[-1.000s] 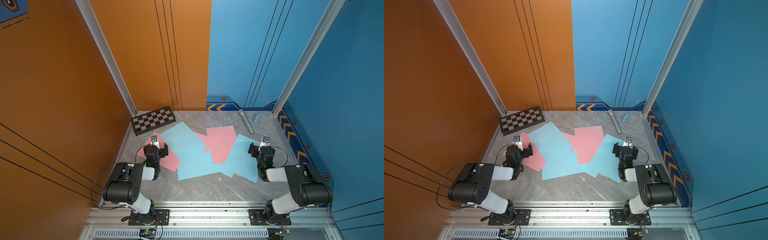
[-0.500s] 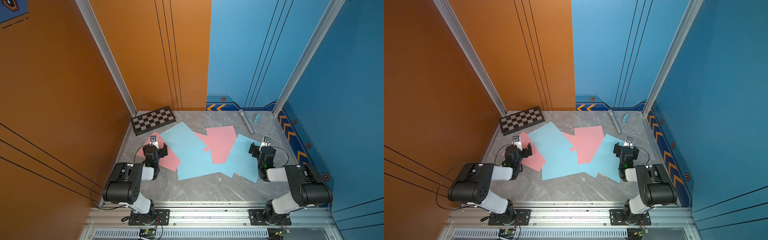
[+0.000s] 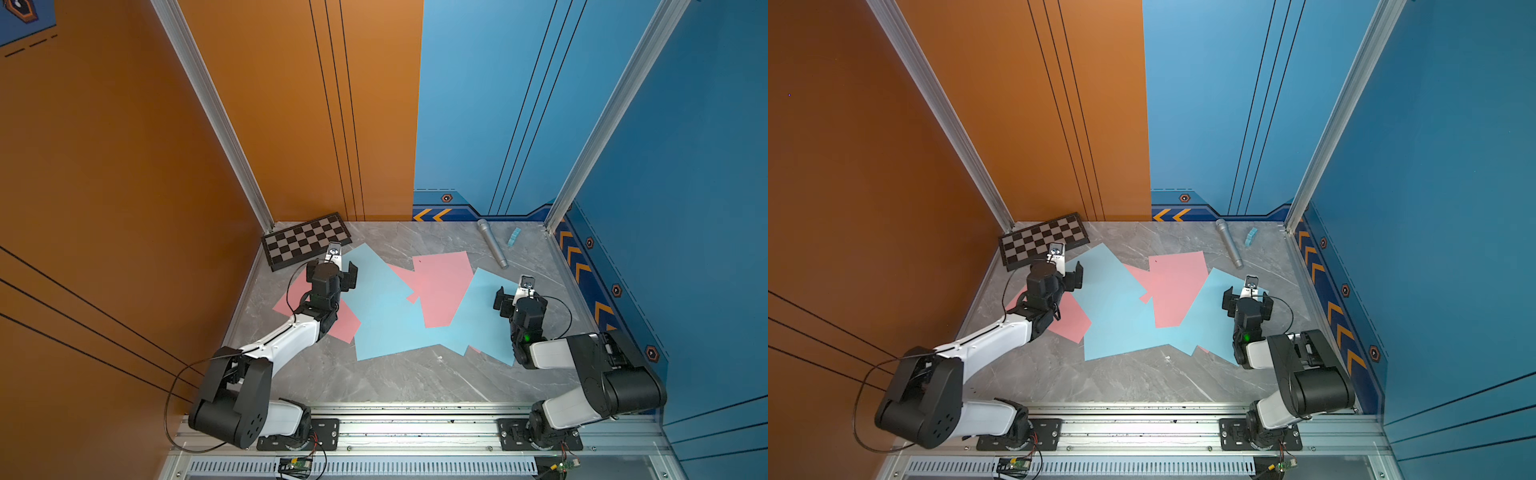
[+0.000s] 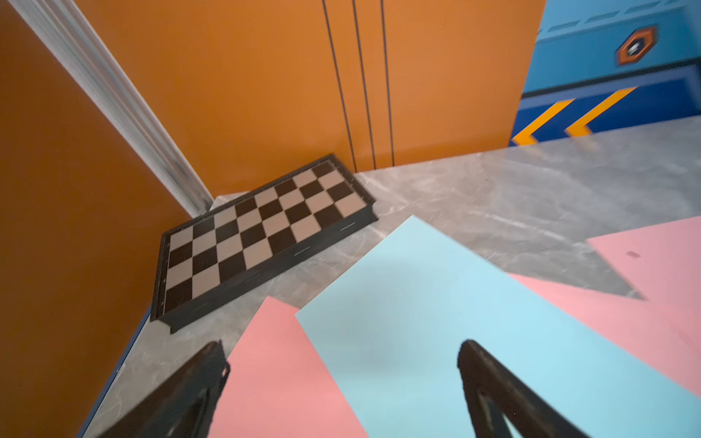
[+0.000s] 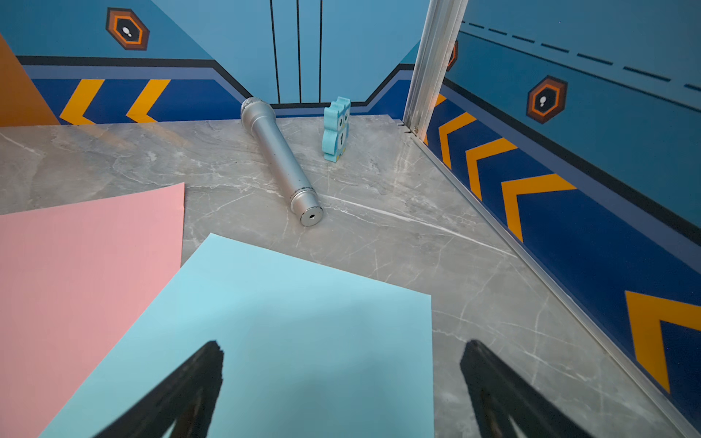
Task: Sort the scattered colored papers by color
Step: Move the colored paper at the center of the board.
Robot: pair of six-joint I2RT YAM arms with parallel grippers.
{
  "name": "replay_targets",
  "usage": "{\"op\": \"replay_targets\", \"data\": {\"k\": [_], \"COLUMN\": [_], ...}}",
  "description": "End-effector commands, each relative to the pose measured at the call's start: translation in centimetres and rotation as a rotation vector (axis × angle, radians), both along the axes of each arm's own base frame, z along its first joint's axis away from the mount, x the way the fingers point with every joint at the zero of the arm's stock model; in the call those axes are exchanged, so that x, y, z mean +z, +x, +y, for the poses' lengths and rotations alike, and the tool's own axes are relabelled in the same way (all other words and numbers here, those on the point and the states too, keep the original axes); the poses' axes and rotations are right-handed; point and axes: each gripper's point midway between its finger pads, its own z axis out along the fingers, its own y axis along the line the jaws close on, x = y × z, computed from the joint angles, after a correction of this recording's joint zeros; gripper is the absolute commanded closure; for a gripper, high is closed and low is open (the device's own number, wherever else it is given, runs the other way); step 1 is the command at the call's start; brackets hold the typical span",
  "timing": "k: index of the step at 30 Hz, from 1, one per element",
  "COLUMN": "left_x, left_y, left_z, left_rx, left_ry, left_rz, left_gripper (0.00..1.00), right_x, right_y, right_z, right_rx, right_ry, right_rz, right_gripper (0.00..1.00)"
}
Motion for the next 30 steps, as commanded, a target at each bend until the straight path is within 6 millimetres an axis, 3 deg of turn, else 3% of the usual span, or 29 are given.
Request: {"op": "replay_targets", "data": {"k": [1, 5, 7, 9, 10, 12, 14, 15, 17, 20, 25, 30], "left_x": [-0.1, -0.1, -0.8, -2.2, -2.9, -4.3, -5.4, -5.8, -6.8, -8.4, -12.3, -15.9], "left_y": [-2.3, -4.8, -5.8, -6.6, -7.0, -7.6, -8.1, -8.2, -8.5, -8.5, -8.2, -8.4], "left_z": [-2.3, -6.7, -8.2, -8.9, -9.2, -9.6, -10.0, -10.1, -10.2, -11.1, -10.0, -10.6], "left_rx": [-0.059, -0.168, -0.191, -0.179, -0.178, -0.160, -0.146, -0.134, -0.106, -0.119, -0.004, 0.039], "left_ry": [-0.084, -0.188, -0.219, -0.258, -0.271, -0.281, -0.296, -0.305, -0.330, -0.363, -0.371, -0.442], "left_rz": [0.109, 0.156, 0.190, 0.268, 0.314, 0.377, 0.407, 0.415, 0.439, 0.487, 0.559, 0.654], "left_gripper": [0.02, 0.02, 0.02, 0.02, 0.02, 0.02, 0.02, 0.02, 0.02, 0.02, 0.02, 0.02], "right_x": [4.9, 9.8, 10.9, 10.4, 9.6, 7.3, 4.2, 2.9, 0.3, -1.8, -3.3, -5.1], "right_y": [1.1, 1.0, 0.4, -0.6, -1.0, -1.9, -3.4, -4.1, -5.8, -7.6, -8.5, -8.9], "right_z": [1.1, 1.8, 2.4, 3.4, 4.3, 6.7, 8.7, 9.3, 10.5, 11.5, 11.7, 11.9], "right_rx": [0.010, -0.008, 0.000, 0.015, 0.038, 0.119, 0.153, 0.155, 0.174, 0.189, 0.181, 0.173], "right_ry": [-0.074, 0.113, 0.218, 0.318, 0.381, 0.466, 0.489, 0.483, 0.467, 0.483, 0.506, 0.495], "right_rz": [0.010, 0.011, 0.030, 0.085, 0.129, 0.237, 0.368, 0.419, 0.513, 0.567, 0.600, 0.664], "right_gripper": [0.00, 0.00, 0.00, 0.07, 0.17, 0.49, 0.93, 1.00, 1.00, 1.00, 1.00, 1.00]}}
